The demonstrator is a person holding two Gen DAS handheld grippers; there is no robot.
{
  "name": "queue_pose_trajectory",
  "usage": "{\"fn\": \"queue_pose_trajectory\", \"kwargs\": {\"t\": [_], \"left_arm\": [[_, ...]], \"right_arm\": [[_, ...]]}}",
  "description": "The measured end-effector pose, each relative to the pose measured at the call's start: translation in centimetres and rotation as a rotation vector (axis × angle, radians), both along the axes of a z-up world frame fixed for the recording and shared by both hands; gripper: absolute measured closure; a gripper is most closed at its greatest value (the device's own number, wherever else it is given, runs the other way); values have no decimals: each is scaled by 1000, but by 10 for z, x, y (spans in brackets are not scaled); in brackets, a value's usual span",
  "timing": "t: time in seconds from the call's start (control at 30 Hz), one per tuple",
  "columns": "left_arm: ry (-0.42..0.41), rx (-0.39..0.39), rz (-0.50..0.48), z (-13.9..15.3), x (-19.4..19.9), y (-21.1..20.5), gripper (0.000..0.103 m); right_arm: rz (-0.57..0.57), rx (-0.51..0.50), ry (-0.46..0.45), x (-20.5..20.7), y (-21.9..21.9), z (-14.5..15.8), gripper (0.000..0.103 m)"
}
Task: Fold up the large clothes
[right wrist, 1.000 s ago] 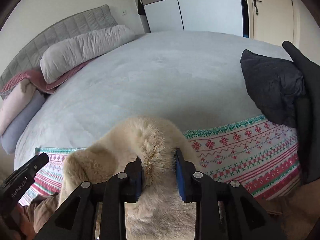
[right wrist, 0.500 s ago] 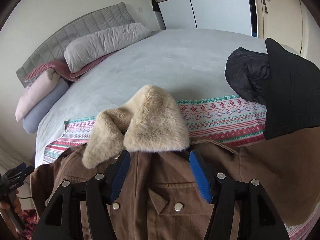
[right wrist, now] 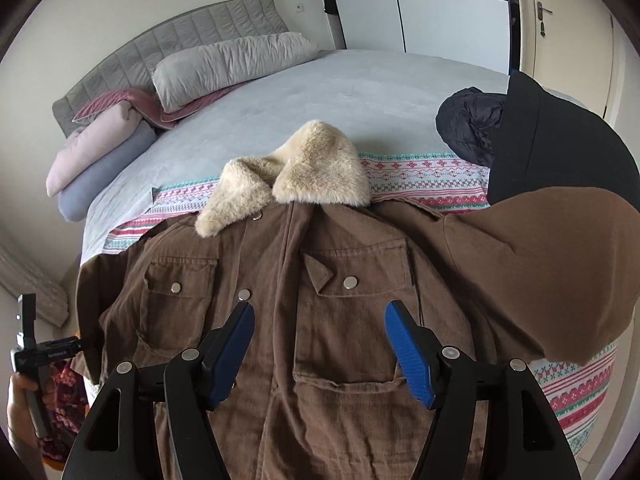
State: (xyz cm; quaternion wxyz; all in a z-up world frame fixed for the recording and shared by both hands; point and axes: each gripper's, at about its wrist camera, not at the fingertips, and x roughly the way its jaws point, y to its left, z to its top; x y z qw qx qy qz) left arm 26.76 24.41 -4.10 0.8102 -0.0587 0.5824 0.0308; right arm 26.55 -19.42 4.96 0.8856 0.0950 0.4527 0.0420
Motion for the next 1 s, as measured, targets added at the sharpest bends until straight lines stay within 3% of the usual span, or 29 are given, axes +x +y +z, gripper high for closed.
{"fn": "queue_pose_trajectory", "kwargs": {"t": [0.03, 0.07, 0.1, 0.2, 0.37, 0.47, 0.63, 0.8, 0.9, 0.93, 0.97, 1.0], "left_arm": [[17, 6, -16, -6, -1, -4, 51], [42, 32, -31, -10, -1, -7, 96], [56, 67, -33, -9, -1, -7, 97], [-12, 143, -2, 28, 0, 10, 99], [-151, 421, 149, 114, 17, 67, 99], [-181, 540, 250, 142, 36, 106, 99], [-189, 682, 354, 134, 61, 150, 99], [-208, 684, 439, 102, 86, 170, 93], [-195, 752, 478, 81, 96, 169, 59], [-185, 758, 479, 77, 95, 167, 42], [-191, 741, 472, 74, 93, 166, 32], [-201, 708, 467, 75, 88, 165, 30]], "right_arm": [[-4, 3, 11, -2, -1, -4, 34], [-6, 6, 22, -5, -2, -7, 34], [-8, 4, 34, -6, -3, -10, 34], [-12, -19, 52, -13, -8, -15, 34], [-42, -39, 56, -16, -23, -19, 34], [-70, -16, 71, -14, -32, -26, 34], [-78, -26, 97, -11, -35, -36, 34], [-68, -78, 114, -14, -40, -36, 34], [-68, -92, 105, -22, -50, -29, 34], [-67, -97, 102, -25, -54, -27, 34], [-69, -102, 98, -28, -59, -24, 34], [-73, -108, 95, -31, -63, -22, 34]]}}
